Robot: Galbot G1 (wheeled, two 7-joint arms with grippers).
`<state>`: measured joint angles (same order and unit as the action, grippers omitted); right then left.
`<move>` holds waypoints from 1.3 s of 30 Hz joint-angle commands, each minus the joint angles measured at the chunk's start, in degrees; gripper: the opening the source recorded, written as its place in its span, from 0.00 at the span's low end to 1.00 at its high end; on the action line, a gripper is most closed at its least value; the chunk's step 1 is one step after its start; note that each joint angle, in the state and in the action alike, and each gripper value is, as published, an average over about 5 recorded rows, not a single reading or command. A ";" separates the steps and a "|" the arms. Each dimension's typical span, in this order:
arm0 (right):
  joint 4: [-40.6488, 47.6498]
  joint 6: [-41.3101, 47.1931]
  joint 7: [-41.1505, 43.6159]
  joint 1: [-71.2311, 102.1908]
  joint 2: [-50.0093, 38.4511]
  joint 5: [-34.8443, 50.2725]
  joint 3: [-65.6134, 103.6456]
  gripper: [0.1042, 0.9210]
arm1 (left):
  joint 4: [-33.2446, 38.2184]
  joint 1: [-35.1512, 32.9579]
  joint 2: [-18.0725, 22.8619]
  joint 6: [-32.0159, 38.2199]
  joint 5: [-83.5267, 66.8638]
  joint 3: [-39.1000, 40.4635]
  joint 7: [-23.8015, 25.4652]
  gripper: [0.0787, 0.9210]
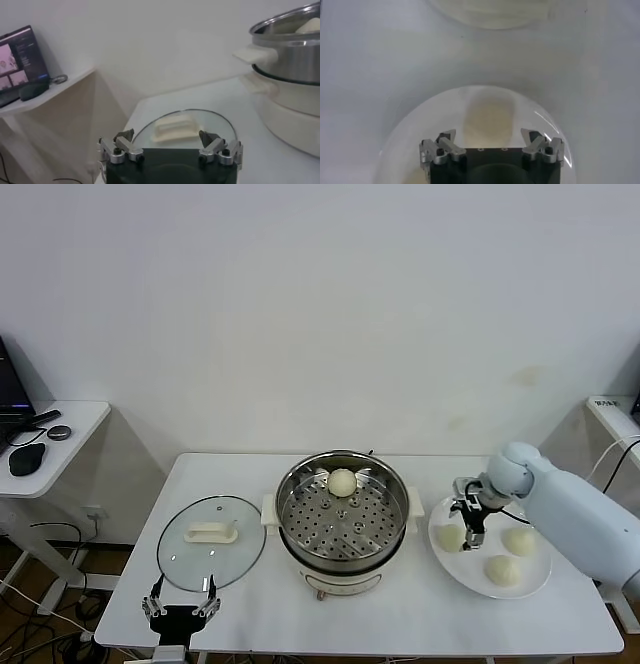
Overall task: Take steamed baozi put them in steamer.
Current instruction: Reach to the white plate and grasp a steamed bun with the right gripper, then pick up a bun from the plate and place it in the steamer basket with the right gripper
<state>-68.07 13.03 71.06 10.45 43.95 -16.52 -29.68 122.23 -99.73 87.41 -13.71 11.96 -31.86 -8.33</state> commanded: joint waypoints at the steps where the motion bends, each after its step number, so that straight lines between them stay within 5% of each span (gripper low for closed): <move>1: 3.27 0.02 -1.42 1.85 2.59 -2.44 1.85 0.88 | -0.24 0.19 -0.02 0.04 0.03 0.02 0.05 0.88; 19: 4.28 0.00 -1.93 3.02 3.10 -3.31 3.28 0.87 | -0.53 -0.28 -0.27 0.16 0.21 0.18 -0.13 0.88; 34: 1.92 -0.14 -1.10 1.61 0.32 0.34 3.79 0.39 | -0.43 -0.17 0.07 0.17 0.49 0.78 -0.29 0.88; 39: -1.81 1.39 -0.70 -5.57 -4.12 6.10 -1.77 0.32 | -0.09 0.05 0.22 0.23 0.52 1.03 -0.40 0.88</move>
<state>-66.49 13.54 70.13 11.10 44.07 -15.86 -26.98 122.03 -99.67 87.65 -13.49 12.45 -30.88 -8.71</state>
